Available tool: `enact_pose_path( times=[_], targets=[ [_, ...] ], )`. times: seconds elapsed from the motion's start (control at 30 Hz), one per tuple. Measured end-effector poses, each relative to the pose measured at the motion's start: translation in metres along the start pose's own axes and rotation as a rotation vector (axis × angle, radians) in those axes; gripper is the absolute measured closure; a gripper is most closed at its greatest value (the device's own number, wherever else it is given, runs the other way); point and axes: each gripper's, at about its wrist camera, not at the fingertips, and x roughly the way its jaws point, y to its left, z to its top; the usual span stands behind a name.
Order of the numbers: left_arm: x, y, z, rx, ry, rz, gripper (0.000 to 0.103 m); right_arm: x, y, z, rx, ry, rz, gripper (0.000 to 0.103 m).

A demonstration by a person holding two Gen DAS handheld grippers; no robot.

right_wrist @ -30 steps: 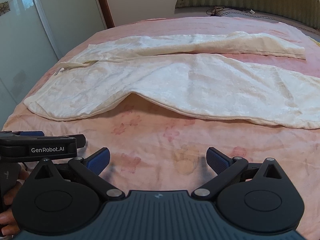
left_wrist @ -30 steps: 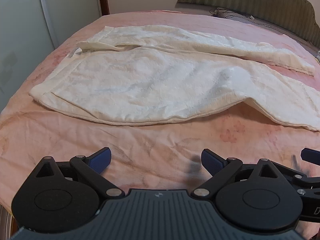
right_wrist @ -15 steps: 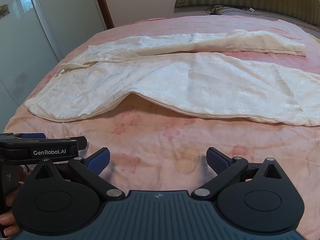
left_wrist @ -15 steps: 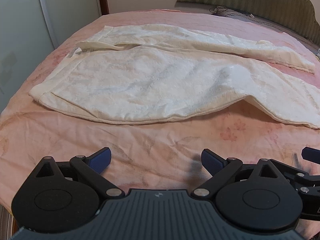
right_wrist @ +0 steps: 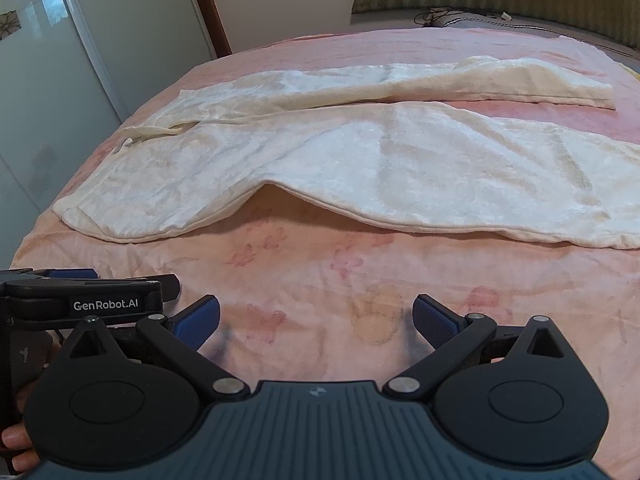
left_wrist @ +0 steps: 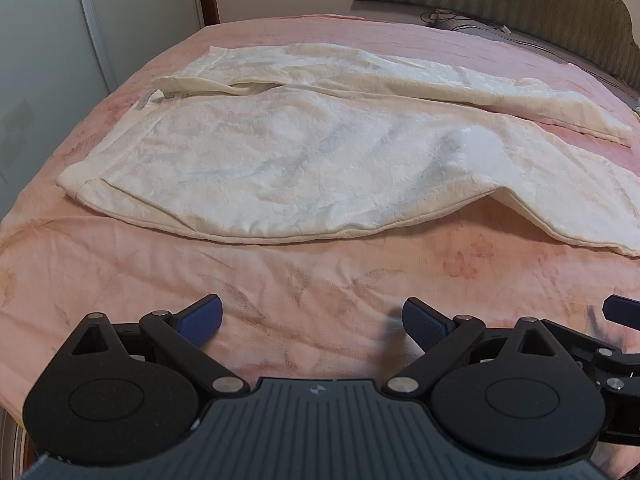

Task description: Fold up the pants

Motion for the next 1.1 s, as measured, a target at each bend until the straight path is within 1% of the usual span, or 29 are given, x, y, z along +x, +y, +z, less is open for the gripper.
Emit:
enact_pose_path(
  times=[0.2, 0.3, 0.4, 0.43, 0.5, 0.53, 0.6, 0.7, 0.77, 0.83, 0.87, 0.97, 1.0, 1.1],
  targets=[
    [0.000, 0.000, 0.001, 0.002, 0.004, -0.005, 0.005, 0.000, 0.001, 0.000, -0.001, 0.001, 0.006, 0.000],
    [-0.003, 0.003, 0.005, -0.001, -0.021, -0.013, 0.005, -0.005, 0.000, 0.006, -0.001, -0.024, 0.029, 0.000],
    [-0.008, 0.007, 0.015, 0.014, -0.067, 0.000, 0.005, -0.016, -0.001, 0.022, -0.047, -0.102, 0.096, 0.000],
    [-0.009, 0.008, 0.019, 0.021, -0.079, 0.008, 0.005, -0.020, -0.001, 0.031, -0.077, -0.139, 0.131, 0.000],
    [-0.007, 0.013, 0.029, 0.034, -0.090, 0.019, 0.005, -0.020, 0.001, 0.048, -0.141, -0.184, 0.193, 0.000],
    [-0.006, 0.016, 0.035, 0.036, -0.094, 0.024, 0.005, -0.017, 0.002, 0.059, -0.171, -0.193, 0.227, 0.000],
    [-0.002, 0.026, 0.047, 0.033, -0.107, 0.045, 0.005, -0.005, 0.005, 0.083, -0.197, -0.179, 0.246, 0.000],
    [0.010, 0.044, 0.067, 0.012, -0.104, 0.066, 0.005, 0.019, 0.014, 0.123, -0.269, -0.169, 0.236, 0.000],
    [0.019, 0.057, 0.081, -0.010, -0.097, 0.079, 0.005, 0.044, 0.022, 0.155, -0.348, -0.164, 0.215, 0.000],
    [0.028, 0.069, 0.095, -0.027, -0.094, 0.095, 0.005, 0.071, 0.028, 0.184, -0.385, -0.150, 0.214, 0.000],
    [0.033, 0.074, 0.101, -0.032, -0.094, 0.102, 0.005, 0.090, 0.030, 0.202, -0.398, -0.125, 0.256, 0.000],
    [0.045, 0.086, 0.120, -0.047, -0.090, 0.110, 0.005, 0.149, 0.031, 0.246, -0.406, -0.047, 0.425, 0.000],
    [0.050, 0.089, 0.127, -0.048, -0.090, 0.110, 0.005, 0.168, 0.033, 0.258, -0.403, -0.015, 0.443, 0.000],
    [0.063, 0.096, 0.145, -0.041, -0.093, 0.119, 0.005, 0.222, 0.041, 0.290, -0.407, 0.040, 0.408, 0.000]
  ],
)
